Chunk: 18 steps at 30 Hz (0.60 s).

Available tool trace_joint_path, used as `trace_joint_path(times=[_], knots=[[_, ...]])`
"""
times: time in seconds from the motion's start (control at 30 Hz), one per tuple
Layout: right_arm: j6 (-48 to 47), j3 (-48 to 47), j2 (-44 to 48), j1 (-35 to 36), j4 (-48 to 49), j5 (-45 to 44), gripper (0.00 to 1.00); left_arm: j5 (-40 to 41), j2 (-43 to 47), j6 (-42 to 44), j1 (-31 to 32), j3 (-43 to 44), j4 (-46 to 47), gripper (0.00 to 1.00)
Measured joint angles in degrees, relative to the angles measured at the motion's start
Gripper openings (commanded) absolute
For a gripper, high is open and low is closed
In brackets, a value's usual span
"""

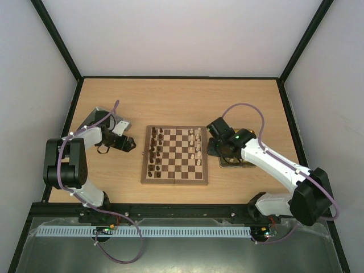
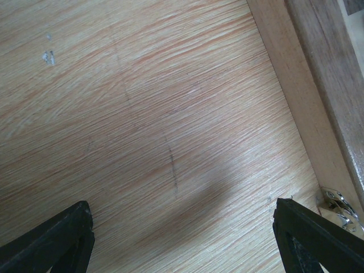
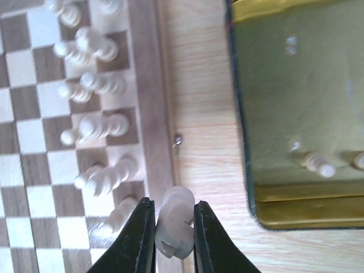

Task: Set up the chess pieces on the board
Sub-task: Place the chess piece on the chessboard.

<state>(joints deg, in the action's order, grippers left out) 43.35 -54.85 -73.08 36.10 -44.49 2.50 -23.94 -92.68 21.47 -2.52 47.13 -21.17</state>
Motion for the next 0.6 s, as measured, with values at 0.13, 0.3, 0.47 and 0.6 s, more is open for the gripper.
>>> trace_joint_path(times=[0.13,0.3,0.47,0.6], knots=[[2.3,0.0,-0.2,5.5,-0.3,-1.0,0.02,0.0,0.0,0.0,0.0,0.0,0.0,0.87],[4.7,0.3,-1.4,9.9,-0.3,-1.5,0.02,0.0,0.0,0.0,0.1,0.0,0.0,0.87],[6.4,0.8,-3.1,14.1,-0.2,-2.1,0.03,0.0,0.0,0.0,0.1,0.0,-0.1,0.87],[7.2,0.8,-4.7,15.9,-0.2,-2.3,0.03,0.0,0.0,0.0,0.1,0.0,-0.1,0.87]])
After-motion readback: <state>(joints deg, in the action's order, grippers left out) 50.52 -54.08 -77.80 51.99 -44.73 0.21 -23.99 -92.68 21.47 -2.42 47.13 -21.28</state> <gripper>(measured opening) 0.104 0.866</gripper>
